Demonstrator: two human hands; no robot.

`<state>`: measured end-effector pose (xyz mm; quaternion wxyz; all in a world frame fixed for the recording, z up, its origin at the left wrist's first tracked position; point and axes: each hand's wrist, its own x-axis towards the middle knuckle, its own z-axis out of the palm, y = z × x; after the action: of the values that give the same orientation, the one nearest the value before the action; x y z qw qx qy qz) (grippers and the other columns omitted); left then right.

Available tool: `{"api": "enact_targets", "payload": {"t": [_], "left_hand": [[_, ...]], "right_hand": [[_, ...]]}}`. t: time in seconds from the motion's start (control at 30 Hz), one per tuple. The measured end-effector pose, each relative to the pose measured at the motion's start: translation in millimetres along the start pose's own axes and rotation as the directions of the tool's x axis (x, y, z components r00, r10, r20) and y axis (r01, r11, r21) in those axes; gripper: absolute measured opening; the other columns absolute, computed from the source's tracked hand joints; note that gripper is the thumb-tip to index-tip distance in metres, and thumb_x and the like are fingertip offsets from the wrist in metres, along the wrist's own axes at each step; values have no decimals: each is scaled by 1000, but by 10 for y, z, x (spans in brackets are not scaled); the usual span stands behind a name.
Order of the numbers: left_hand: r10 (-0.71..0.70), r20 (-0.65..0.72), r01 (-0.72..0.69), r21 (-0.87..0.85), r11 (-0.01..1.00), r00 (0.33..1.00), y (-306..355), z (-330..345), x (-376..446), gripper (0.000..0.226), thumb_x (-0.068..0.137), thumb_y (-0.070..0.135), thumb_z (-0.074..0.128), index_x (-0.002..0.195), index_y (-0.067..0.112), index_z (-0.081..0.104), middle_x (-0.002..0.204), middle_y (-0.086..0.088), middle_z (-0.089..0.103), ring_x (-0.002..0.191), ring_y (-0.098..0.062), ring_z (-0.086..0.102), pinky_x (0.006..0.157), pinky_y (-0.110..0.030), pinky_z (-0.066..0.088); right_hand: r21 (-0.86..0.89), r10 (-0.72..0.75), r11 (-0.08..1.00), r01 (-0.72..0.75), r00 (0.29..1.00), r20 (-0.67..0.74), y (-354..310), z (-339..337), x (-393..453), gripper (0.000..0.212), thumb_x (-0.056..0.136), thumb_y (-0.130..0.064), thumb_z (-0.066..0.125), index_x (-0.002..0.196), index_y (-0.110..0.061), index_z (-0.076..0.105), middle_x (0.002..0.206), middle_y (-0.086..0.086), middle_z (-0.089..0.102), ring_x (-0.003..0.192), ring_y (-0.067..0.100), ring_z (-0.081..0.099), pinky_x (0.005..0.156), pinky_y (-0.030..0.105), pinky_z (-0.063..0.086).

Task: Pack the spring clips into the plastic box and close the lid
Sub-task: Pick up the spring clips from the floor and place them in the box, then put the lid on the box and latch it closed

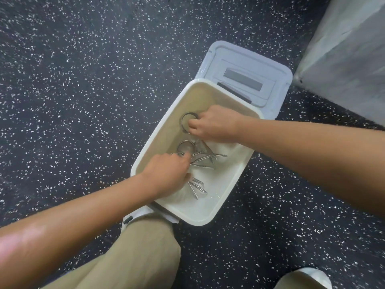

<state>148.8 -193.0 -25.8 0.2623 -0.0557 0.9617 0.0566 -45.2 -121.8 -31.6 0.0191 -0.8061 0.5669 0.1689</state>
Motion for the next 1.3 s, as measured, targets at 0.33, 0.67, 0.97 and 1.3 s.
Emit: {"api": "enact_targets", "payload": {"t": [0.33,0.67,0.97,1.3], "left_hand": [[-50,-75,46,-54,998,996,-69,-72,8,33,99,40,43,123,19,52,94,-10,72,82,-37,67,58,-35,35],[-56,-107,42,-132,990,993,-76,-116,-4,28,98,41,43,113,18,51,87,-10,71,77,-39,67,56,-36,40],[-89,-269,21,-244,970,959,-95,-504,-13,30,101,45,42,112,22,56,67,0,56,73,-38,62,56,-36,38],[-145,-422,-18,-358,934,895,-234,-800,-55,42,95,50,34,102,22,64,62,0,65,64,-34,63,59,-41,54]], "right_hand": [[36,-53,998,46,976,214,-143,1,-54,30,101,-8,37,122,-13,57,113,5,62,99,29,65,60,36,43],[210,197,937,-281,917,348,-154,-70,-75,33,96,-2,46,124,-13,59,111,8,67,95,33,68,63,35,43],[451,393,783,-428,903,176,-75,-277,-334,20,97,-22,45,107,-20,63,91,4,69,77,31,62,51,30,32],[671,900,286,-684,433,57,836,-187,-843,19,97,-31,54,103,-18,66,85,1,71,75,23,61,69,35,48]]}}
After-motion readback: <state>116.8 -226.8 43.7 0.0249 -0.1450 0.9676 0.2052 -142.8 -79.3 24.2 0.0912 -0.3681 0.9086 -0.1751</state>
